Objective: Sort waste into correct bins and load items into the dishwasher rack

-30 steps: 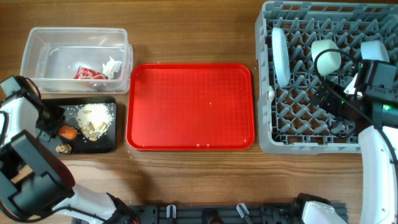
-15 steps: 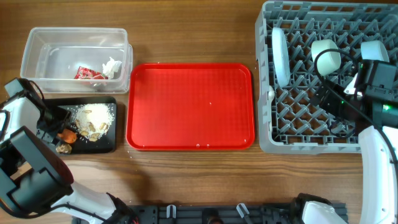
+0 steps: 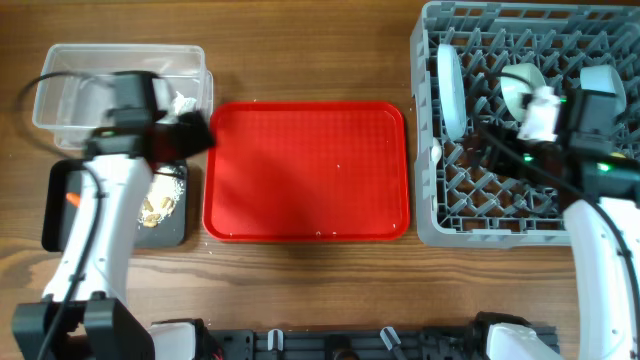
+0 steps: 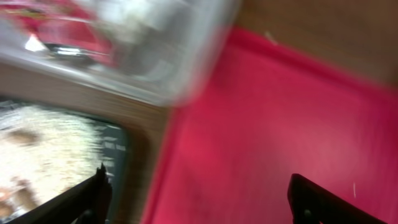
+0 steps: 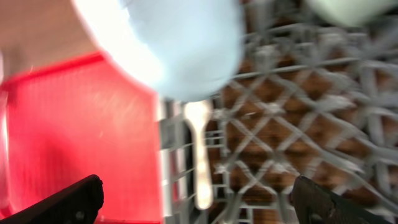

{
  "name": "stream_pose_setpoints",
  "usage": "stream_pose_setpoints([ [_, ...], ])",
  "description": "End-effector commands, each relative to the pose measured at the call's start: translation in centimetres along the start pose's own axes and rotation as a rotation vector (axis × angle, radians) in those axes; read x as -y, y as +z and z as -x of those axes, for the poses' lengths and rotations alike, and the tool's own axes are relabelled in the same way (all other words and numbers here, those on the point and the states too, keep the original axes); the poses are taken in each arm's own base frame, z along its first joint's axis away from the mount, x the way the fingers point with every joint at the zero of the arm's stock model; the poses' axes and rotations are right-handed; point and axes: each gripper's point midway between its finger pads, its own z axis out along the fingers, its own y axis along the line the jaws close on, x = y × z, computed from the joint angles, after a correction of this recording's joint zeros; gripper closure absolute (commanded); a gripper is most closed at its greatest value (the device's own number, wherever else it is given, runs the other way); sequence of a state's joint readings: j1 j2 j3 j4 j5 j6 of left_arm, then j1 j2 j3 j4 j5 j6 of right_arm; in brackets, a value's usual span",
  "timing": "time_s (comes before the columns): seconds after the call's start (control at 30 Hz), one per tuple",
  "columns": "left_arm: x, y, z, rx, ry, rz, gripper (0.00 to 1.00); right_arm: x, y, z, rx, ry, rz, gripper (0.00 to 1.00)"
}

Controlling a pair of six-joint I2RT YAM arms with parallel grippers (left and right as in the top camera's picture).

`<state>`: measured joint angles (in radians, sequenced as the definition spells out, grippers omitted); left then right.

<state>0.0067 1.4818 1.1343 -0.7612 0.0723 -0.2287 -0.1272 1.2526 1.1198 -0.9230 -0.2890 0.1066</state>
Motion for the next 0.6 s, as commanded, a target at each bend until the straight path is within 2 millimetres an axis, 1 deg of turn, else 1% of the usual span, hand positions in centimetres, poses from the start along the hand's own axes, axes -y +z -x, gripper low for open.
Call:
stream_pose_setpoints([
  [0.0,3.9,0.0,-3.8,-0.106,0.224,-0.048,0.00,-3.0,2.0,-1.7,-0.099,-0.129,0.083,0.01],
  [0.07,3.8,-0.3,-5.8,-0.183,0.186,-0.032,0.00,-2.8,2.7,-3.1,-0.173,-0.121,0.072,0.00],
  [0.13,3.0,-0.9,-7.4,-0.256,0.146,-0.022,0.00,-2.7,2.7,-3.9,-0.209,-0.106,0.067,0.00],
  [0.17,2.3,-1.4,-7.9,-0.281,0.130,-0.013,0.00,-2.7,2.5,-3.9,-0.206,-0.088,0.065,0.00],
  [0.23,1.5,-2.4,-8.2,-0.286,0.106,-0.005,0.00,-2.9,1.8,-3.7,-0.180,-0.072,0.066,0.00],
  [0.27,1.3,-3.3,-7.8,-0.254,0.097,-0.011,0.00,-3.2,0.9,-3.4,-0.144,-0.082,0.071,0.00],
  [0.33,1.7,-5.3,-7.0,-0.167,0.109,-0.039,0.00,-3.4,-0.7,-2.9,-0.080,-0.101,0.066,0.00],
  [0.4,2.1,-8.0,-5.9,-0.042,0.121,-0.069,0.00,-3.1,-2.6,-2.6,-0.003,-0.120,0.025,0.00],
  [0.43,2.1,-9.7,-5.4,0.053,0.127,-0.083,0.00,-2.9,-3.8,-2.6,0.050,-0.132,0.006,0.00],
  [0.47,2.0,-10.9,-5.1,0.119,0.130,-0.092,0.00,-2.8,-4.8,-2.7,0.099,-0.143,-0.003,0.00],
  [0.53,1.6,-13.1,-5.5,0.249,0.136,-0.120,0.00,-2.9,-6.4,-2.9,0.191,-0.165,-0.006,0.00],
  [0.57,1.4,-14.1,-6.2,0.309,0.138,-0.136,0.00,-3.0,-7.3,-3.0,0.250,-0.179,-0.003,0.00],
])
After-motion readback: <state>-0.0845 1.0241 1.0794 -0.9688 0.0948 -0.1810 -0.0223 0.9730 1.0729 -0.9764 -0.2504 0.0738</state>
